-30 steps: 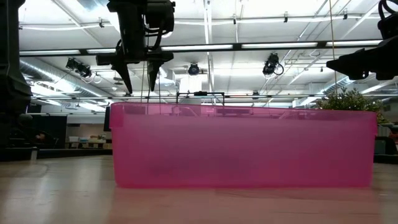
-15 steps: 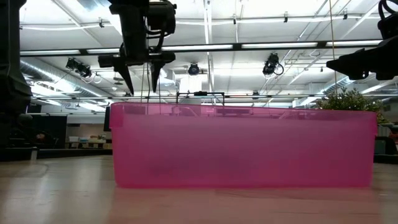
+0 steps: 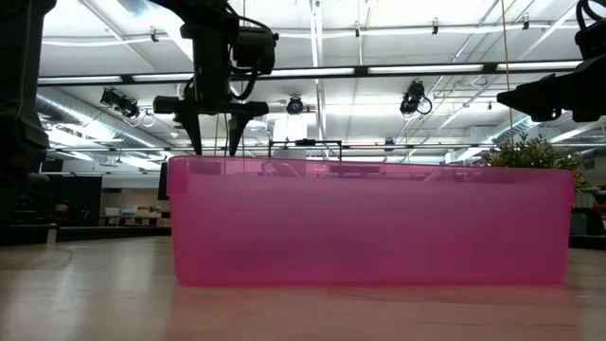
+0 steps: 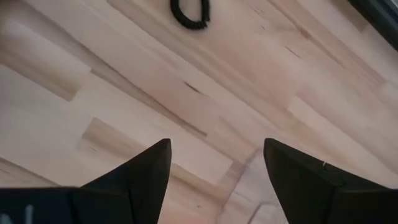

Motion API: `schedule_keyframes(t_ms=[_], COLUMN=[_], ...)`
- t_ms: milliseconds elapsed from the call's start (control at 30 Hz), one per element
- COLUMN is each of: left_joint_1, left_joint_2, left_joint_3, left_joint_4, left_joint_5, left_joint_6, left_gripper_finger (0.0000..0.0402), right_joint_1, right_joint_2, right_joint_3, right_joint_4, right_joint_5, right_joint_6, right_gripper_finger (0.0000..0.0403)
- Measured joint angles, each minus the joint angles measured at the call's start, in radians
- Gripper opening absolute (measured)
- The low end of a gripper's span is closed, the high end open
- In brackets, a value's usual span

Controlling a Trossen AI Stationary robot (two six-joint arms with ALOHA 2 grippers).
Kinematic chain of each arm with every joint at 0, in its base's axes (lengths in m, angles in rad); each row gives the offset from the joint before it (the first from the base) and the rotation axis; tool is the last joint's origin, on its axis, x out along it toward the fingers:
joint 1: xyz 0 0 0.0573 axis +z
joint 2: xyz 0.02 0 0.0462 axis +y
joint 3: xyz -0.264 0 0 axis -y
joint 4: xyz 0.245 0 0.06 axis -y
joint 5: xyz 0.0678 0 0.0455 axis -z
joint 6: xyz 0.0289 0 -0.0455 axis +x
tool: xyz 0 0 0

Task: Sort spring keychains
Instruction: Put the black spring keychain into the red bin

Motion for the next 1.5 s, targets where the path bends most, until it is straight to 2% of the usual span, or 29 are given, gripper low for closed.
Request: schedule_keyframes(t_ms=[533,1000,1500], left_joint_1=[0.109,0.164,0.283], left_joint_2=[0.0,0.078,0.084], left_joint_3=[0.0,0.0,0.0], left_joint_4=[-0.087,-0.066,-0.004], left_joint_5=[0.014,0.064,0.09], left_joint_6=[0.024,0.063,0.116], left_gripper_finger=[0.0259,0.0259,0.0259], right_joint_1=[0.0,0.0,0.0], right_joint_2=[0.0,0.0,0.0], right_joint_3=[0.0,0.0,0.0], right_joint_4=[0.0,0.0,0.0], right_joint_5=[0.0,0.0,0.0], right_joint_6=[0.0,0.0,0.0], right_gripper_finger=[0.0222,0.0222,0.0222])
